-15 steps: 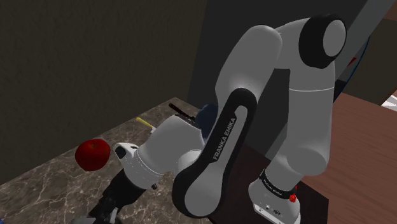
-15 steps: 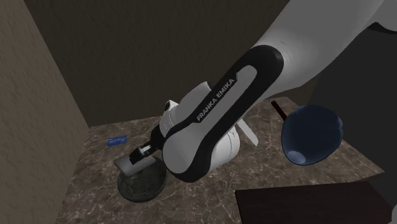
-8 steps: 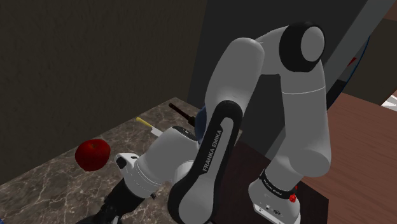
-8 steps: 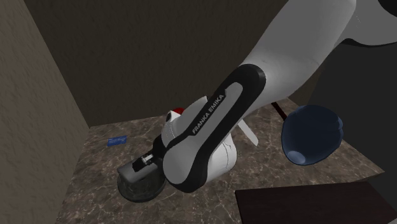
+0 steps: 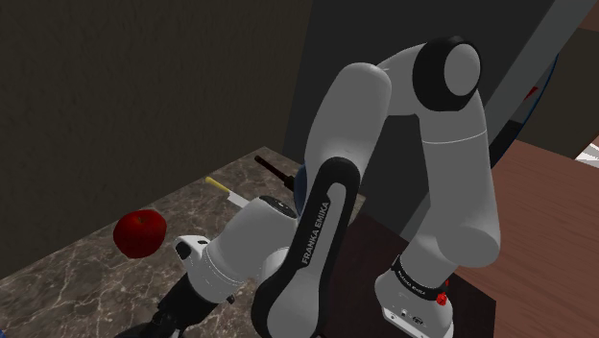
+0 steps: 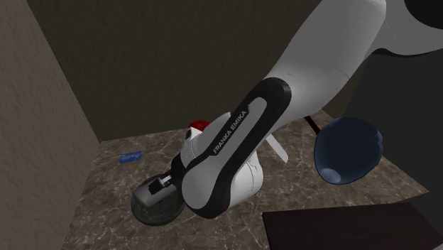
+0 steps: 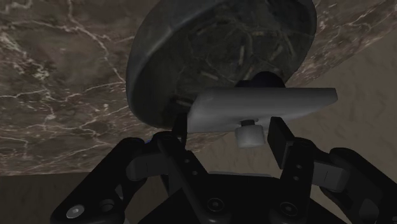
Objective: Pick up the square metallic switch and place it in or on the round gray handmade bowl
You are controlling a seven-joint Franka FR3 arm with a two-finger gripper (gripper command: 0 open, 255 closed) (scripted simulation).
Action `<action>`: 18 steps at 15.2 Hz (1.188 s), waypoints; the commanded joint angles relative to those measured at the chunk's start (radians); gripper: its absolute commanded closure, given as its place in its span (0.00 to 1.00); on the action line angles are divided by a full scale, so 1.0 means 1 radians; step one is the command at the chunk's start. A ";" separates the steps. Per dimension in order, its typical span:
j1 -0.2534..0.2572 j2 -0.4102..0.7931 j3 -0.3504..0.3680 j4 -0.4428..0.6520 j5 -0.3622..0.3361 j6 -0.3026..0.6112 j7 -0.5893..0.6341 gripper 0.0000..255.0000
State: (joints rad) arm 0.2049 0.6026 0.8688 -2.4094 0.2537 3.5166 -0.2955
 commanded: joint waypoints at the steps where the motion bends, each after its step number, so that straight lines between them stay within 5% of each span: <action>1: 0.000 0.000 0.000 0.000 0.000 0.000 0.000 1.00; 2: 0.000 0.000 0.000 0.000 0.000 0.000 0.000 0.00; 7: 0.000 0.000 0.000 0.000 0.000 0.000 0.000 0.00; 11: -0.231 -0.124 0.189 -0.129 -0.048 -0.045 0.065 0.00; 18: -0.231 -0.124 0.190 -0.129 -0.047 -0.045 0.064 0.00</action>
State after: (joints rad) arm -0.0257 0.4795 1.0576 -2.5378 0.2070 3.4719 -0.2322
